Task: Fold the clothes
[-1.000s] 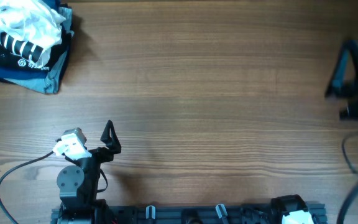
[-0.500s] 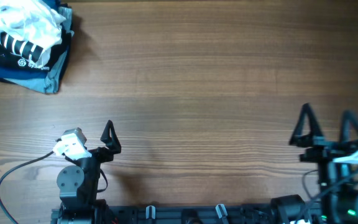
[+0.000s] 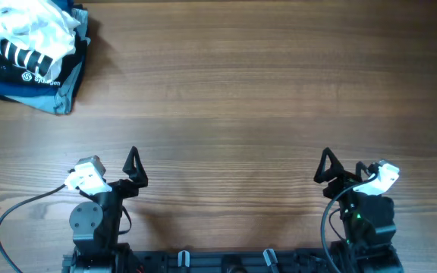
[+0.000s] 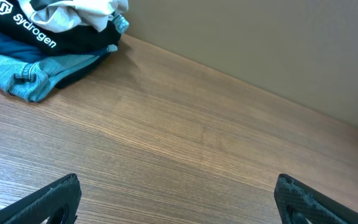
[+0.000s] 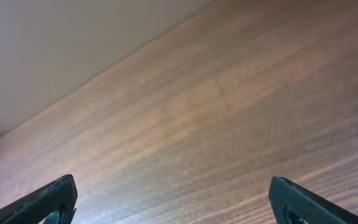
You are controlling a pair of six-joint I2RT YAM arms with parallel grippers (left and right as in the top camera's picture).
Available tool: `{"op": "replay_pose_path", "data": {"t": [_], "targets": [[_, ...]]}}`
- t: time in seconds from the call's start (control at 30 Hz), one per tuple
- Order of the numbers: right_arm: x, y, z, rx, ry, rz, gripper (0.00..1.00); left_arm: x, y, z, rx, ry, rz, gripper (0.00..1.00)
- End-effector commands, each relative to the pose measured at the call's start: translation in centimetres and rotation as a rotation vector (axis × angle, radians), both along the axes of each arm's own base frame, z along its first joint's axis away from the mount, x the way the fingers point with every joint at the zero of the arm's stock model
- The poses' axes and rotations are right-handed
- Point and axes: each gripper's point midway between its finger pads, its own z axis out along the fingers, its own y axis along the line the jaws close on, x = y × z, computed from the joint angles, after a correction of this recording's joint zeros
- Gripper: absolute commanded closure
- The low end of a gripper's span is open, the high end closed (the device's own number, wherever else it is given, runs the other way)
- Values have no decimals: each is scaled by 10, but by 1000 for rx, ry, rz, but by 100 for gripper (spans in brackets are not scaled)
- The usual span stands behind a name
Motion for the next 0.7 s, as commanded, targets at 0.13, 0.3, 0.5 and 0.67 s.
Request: {"op": "replay_pose_path", "data": {"t": [0.13, 0.3, 0.5, 0.67], "targets": [[0, -3, -15, -21, 19, -9, 0, 0, -2, 1, 13, -8, -18, 0], [0, -3, -15, -26, 20, -5, 0, 0, -2, 1, 13, -8, -17, 0], [0, -3, -15, -26, 21, -5, 0, 0, -2, 1, 12, -8, -18, 0], [0, -3, -15, -26, 21, -5, 0, 0, -2, 1, 12, -8, -18, 0]]}}
